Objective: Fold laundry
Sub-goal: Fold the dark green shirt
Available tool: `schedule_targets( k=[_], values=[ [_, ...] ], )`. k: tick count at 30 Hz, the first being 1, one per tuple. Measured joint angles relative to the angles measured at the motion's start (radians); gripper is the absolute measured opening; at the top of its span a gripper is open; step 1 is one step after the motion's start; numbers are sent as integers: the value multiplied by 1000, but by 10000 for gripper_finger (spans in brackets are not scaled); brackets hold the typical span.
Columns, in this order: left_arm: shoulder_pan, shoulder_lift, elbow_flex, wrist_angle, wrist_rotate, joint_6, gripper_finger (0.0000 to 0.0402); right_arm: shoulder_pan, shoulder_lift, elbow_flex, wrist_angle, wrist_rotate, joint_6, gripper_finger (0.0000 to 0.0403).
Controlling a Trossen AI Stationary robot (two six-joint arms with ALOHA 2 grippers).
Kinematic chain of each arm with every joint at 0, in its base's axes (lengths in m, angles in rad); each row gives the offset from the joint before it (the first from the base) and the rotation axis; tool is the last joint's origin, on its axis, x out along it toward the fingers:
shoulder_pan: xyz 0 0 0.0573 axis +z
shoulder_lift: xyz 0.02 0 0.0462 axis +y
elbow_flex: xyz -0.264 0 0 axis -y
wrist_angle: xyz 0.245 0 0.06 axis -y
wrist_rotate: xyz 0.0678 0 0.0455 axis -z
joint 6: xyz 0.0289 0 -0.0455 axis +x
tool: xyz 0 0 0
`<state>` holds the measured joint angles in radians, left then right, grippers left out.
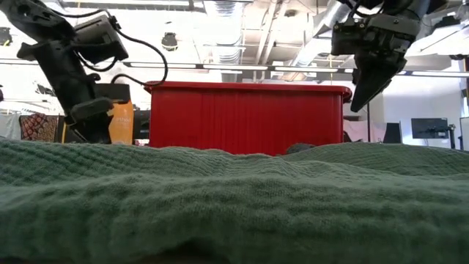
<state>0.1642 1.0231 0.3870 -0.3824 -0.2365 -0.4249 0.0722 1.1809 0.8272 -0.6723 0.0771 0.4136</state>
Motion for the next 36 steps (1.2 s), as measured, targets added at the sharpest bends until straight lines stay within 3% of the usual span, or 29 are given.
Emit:
schedule_targets(
  k=[6, 12, 15, 18, 21, 27, 36],
  values=[
    [24, 81, 0, 6, 94, 30, 186, -61, 44, 0, 98, -152, -35, 69],
    [24, 206, 6, 80, 90, 25, 181, -72, 171, 0, 222, -164, -116, 90],
    [24, 236, 8, 102, 86, 24, 151, -85, 240, 0, 347, -170, -175, 114],
    [22, 240, 7, 105, 110, 25, 86, -111, 315, 2, 478, -170, -209, 138],
    [17, 224, 5, 96, 156, 28, 17, -138, 392, 4, 589, -169, -236, 157],
    [-34, 147, 14, -7, 213, 20, 4, -159, 514, 67, 582, -183, -309, 178],
    [-102, -70, 71, -161, 122, 9, 1, -167, 606, 141, 426, -212, -379, 183]
  ],
)
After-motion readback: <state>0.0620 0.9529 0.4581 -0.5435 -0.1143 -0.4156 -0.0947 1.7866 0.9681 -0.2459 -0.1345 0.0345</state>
